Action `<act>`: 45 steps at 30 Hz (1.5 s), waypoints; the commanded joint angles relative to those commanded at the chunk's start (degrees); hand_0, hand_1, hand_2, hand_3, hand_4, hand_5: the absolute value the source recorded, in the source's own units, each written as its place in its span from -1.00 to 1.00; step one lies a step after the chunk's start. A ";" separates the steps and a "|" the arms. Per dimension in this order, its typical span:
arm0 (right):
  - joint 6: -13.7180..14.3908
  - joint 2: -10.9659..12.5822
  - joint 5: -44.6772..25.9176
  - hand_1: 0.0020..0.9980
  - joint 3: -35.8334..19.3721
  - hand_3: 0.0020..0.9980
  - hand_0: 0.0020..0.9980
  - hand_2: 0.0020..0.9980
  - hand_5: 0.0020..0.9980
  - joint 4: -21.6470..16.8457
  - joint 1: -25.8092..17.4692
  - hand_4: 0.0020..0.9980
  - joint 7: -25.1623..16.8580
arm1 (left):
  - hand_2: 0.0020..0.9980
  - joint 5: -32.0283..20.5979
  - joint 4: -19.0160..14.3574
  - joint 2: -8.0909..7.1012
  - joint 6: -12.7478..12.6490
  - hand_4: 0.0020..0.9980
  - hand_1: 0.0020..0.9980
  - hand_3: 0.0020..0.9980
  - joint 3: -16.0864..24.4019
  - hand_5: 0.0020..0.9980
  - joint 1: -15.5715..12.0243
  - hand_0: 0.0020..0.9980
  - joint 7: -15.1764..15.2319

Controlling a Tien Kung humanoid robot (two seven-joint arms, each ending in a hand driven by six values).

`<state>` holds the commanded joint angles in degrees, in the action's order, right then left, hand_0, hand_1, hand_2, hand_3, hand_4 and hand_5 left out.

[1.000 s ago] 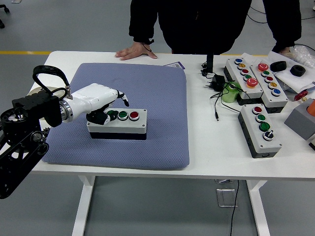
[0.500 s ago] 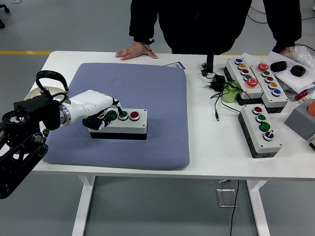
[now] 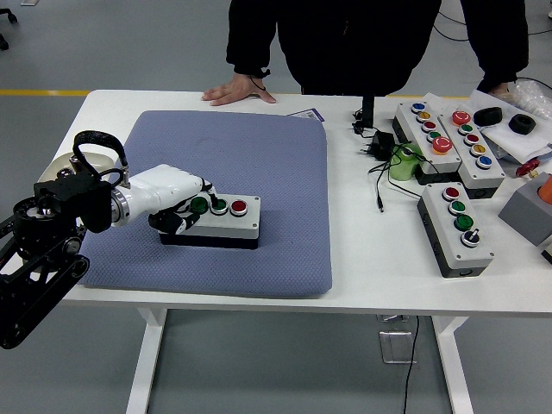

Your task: Pick up the button,place it on the desk,press the button,press the button

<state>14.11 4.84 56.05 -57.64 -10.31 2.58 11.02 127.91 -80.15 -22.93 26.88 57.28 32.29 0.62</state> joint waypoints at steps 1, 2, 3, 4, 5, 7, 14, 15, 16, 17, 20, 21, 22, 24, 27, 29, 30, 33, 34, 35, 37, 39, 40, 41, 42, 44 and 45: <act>0.00 -0.02 0.10 0.47 -0.08 0.19 0.54 0.48 -0.70 0.00 0.00 -0.60 0.02 | -0.94 -0.35 -0.34 0.02 -0.18 0.06 -1.00 0.35 0.46 -1.00 0.02 -0.99 0.05; 0.00 -0.03 0.25 0.47 -0.16 0.19 0.54 0.48 -0.69 0.00 0.01 -0.60 0.05 | -0.94 -0.80 -0.76 0.06 -0.50 0.09 -1.00 0.37 1.09 -1.00 -0.01 -0.99 0.13; 0.00 -0.02 0.27 0.47 -0.15 0.19 0.54 0.48 -0.69 0.00 0.02 -0.60 0.05 | -0.94 -1.19 -1.07 0.09 -0.94 0.09 -1.00 0.37 1.57 -1.00 -0.07 -0.99 0.19; 0.00 -0.01 0.24 0.47 -0.10 0.19 0.54 0.48 -0.69 0.00 0.04 -0.60 0.04 | -0.94 -1.72 -1.42 0.12 -1.67 0.09 -1.00 0.37 2.13 -1.00 -0.15 -0.99 0.27; 0.00 0.00 0.22 0.47 -0.09 0.19 0.54 0.48 -0.69 0.00 0.05 -0.60 0.03 | -0.94 -2.40 -1.99 0.19 -3.25 0.09 -1.00 0.37 3.12 -1.00 -0.40 -0.99 0.47; -0.01 0.03 -0.07 0.47 0.13 0.19 0.54 0.48 -0.69 0.00 0.07 -0.60 -0.04 | -0.94 -4.51 -2.63 0.45 -6.86 0.09 -1.00 0.37 5.09 -1.00 -0.89 -0.99 0.68; -0.07 0.11 -0.69 0.47 0.71 0.19 0.53 0.48 -0.69 0.00 -0.05 -0.60 -0.03 | -0.28 -20.74 1.57 2.08 -23.40 0.75 -0.36 0.88 8.92 0.36 -1.51 -0.63 0.24; -0.07 0.11 -0.69 0.47 0.72 0.19 0.53 0.48 -0.69 0.00 -0.11 -0.60 -0.02 | -0.28 -22.98 2.38 2.27 -25.64 0.75 -0.36 0.88 9.32 0.36 -1.55 -0.63 0.47; -0.08 0.11 -0.82 0.47 0.80 0.19 0.53 0.48 -0.69 0.00 -0.21 -0.60 -0.03 | -0.28 -25.58 3.63 2.47 -28.25 0.75 -0.36 0.88 9.93 0.36 -1.56 -0.63 1.04; -0.09 0.12 -0.93 0.47 0.90 0.19 0.53 0.48 -0.69 0.00 -0.25 -0.60 -0.03 | -0.28 -27.82 4.52 2.60 -30.48 0.75 -0.36 0.88 10.51 0.36 -1.61 -0.63 1.39; -0.07 0.11 -1.22 0.47 0.96 0.19 0.53 0.48 -0.70 0.00 -0.36 -0.60 -0.05 | 0.80 -34.90 7.33 2.96 -35.94 0.64 0.69 1.00 12.36 0.88 -1.69 0.59 2.25; -0.07 0.10 -1.29 0.47 0.97 0.19 0.53 0.48 -0.70 0.00 -0.40 -0.60 -0.04 | 0.80 -37.50 8.25 3.04 -36.15 0.64 0.69 1.00 12.86 0.88 -1.67 0.59 2.42; -0.07 0.10 -1.28 0.47 0.98 0.19 0.53 0.48 -0.70 0.00 -0.43 -0.60 -0.02 | 0.80 -40.11 9.19 3.12 -35.99 0.64 0.69 1.00 13.37 0.88 -1.67 0.59 2.62; -0.07 0.08 -1.21 0.47 0.94 0.19 0.53 0.48 -0.70 0.00 -0.47 -0.60 0.01 | 0.80 -44.58 10.73 3.23 -35.76 0.64 0.69 1.00 14.19 0.88 -1.77 0.59 2.79; -0.05 0.03 -1.09 0.47 0.85 0.19 0.53 0.48 -0.70 0.00 -0.61 -0.60 0.05 | 0.94 -51.65 13.07 3.47 -35.69 0.60 0.78 1.00 15.44 1.00 -2.29 0.76 2.94; -0.05 0.04 -1.12 0.47 0.91 0.19 0.53 0.48 -0.70 0.00 -0.67 -0.60 0.03 | 0.94 -56.87 13.81 3.47 -35.34 0.60 0.78 1.00 15.78 1.00 -2.64 0.76 2.95; -0.06 0.04 -1.12 0.47 0.89 0.19 0.53 0.48 -0.70 0.00 -0.70 -0.60 0.01 | 0.94 -59.10 14.10 3.45 -34.96 0.60 0.78 1.00 15.88 1.00 -2.82 0.76 2.85; -0.05 0.02 -0.98 0.47 0.85 0.19 0.54 0.48 -0.70 0.00 -0.76 -0.60 0.01 | 0.96 -66.55 14.77 3.41 -34.11 0.58 0.80 1.00 16.07 1.00 -3.07 0.78 2.68; -0.05 0.02 -0.93 0.47 0.84 0.19 0.54 0.48 -0.70 0.00 -0.78 -0.60 0.02 | 0.96 -68.79 14.92 3.43 -33.91 0.58 0.80 1.00 16.14 1.00 -3.10 0.78 2.61; -0.05 0.01 -0.83 0.47 0.79 0.19 0.54 0.48 -0.70 0.00 -0.79 -0.60 0.04 | 0.96 -71.39 15.04 3.44 -33.84 0.58 0.80 1.00 16.21 1.00 -3.11 0.78 2.57; -0.06 0.03 -0.67 0.47 0.85 0.19 0.54 0.48 -0.70 0.00 -0.76 -0.60 0.09 | 0.96 -76.12 15.25 3.35 -33.90 0.58 0.80 1.00 16.38 1.00 -3.09 0.78 2.38; -0.06 0.06 -0.61 0.47 0.89 0.19 0.53 0.48 -0.70 0.00 -0.72 -0.60 0.11 | 0.97 -80.89 15.48 3.26 -33.98 0.56 0.81 1.00 16.48 1.00 -3.02 0.78 2.33; -0.06 0.06 -0.57 0.47 0.86 0.19 0.53 0.48 -0.70 0.00 -0.70 -0.60 0.12 | 0.97 -82.24 15.58 3.21 -34.00 0.56 0.81 1.00 16.52 1.00 -2.97 0.78 2.30; -0.06 0.07 -0.53 0.47 0.84 0.19 0.53 0.48 -0.70 0.00 -0.66 -0.60 0.12 | 0.97 -82.94 15.76 3.18 -34.02 0.56 0.81 1.00 16.58 1.00 -2.90 0.78 2.21; -0.05 0.07 -0.49 0.47 0.79 0.19 0.53 0.48 -0.70 0.00 -0.63 -0.60 0.12 | 0.97 -83.20 15.89 3.18 -34.03 0.56 0.81 1.00 16.59 1.00 -2.84 0.78 2.16; -0.04 0.05 -0.50 0.47 0.74 0.19 0.53 0.48 -0.70 0.00 -0.59 -0.60 0.13 | 0.99 -83.30 16.03 3.17 -34.02 0.55 0.81 1.00 16.53 1.00 -2.75 0.80 2.15; -0.04 0.05 -0.53 0.47 0.76 0.19 0.53 0.48 -0.70 0.00 -0.56 -0.60 0.13 | 0.99 -83.30 16.08 3.17 -34.11 0.55 0.81 1.00 16.49 1.00 -2.70 0.80 2.17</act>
<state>14.07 4.89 55.52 -56.88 -10.31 2.02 11.15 44.61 -64.07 -19.75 -7.23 73.77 29.59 2.79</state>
